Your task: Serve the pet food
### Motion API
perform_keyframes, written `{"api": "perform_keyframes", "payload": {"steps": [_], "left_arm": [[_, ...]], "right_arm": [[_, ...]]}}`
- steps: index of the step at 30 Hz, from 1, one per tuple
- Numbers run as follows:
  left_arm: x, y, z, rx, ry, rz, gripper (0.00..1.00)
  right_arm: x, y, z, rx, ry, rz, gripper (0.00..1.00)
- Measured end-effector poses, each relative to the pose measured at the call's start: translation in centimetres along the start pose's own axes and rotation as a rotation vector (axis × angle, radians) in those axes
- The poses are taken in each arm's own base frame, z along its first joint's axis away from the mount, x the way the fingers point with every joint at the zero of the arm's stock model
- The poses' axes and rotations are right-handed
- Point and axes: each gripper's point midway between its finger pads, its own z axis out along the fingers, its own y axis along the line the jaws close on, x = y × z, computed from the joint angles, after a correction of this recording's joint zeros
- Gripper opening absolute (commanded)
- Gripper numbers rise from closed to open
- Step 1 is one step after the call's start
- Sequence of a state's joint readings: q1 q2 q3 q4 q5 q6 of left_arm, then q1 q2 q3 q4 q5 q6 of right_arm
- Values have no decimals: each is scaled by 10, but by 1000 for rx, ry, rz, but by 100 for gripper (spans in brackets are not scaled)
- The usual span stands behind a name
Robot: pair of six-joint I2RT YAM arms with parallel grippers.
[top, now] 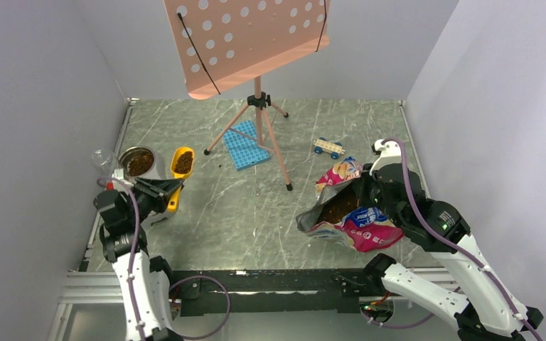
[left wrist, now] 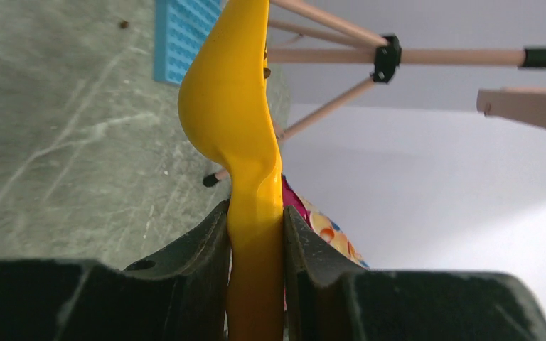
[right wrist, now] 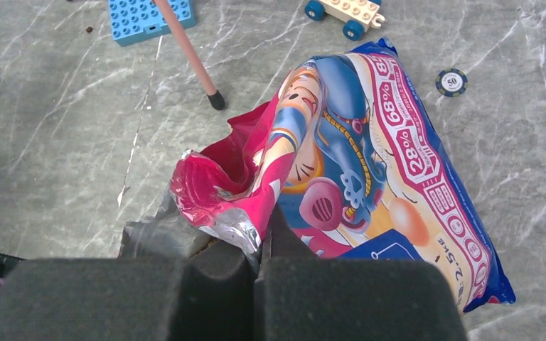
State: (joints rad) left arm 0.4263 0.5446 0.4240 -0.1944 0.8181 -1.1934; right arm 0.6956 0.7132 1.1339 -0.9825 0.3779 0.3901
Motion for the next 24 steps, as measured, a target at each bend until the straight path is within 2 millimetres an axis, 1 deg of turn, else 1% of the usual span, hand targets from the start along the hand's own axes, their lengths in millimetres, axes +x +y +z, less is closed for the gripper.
{"api": "perform_keyframes", "payload": {"steps": [2, 5, 10, 21, 24], "left_arm": [[-4, 16, -6, -27, -48, -39, 0], [-6, 29, -15, -58, -105, -83, 0], [-10, 35, -23, -78, -181, -119, 0], [-19, 63, -38, -197, -362, -215, 0], [-22, 74, -42, -243, -404, -239, 0]], "right_arm": [[0, 1, 0, -6, 1, -5, 0], [1, 1, -2, -18, 3, -16, 0], [3, 1, -7, -38, 1, -34, 0], [9, 4, -16, -92, 13, -61, 0], [10, 5, -16, -96, 14, -68, 0]]}}
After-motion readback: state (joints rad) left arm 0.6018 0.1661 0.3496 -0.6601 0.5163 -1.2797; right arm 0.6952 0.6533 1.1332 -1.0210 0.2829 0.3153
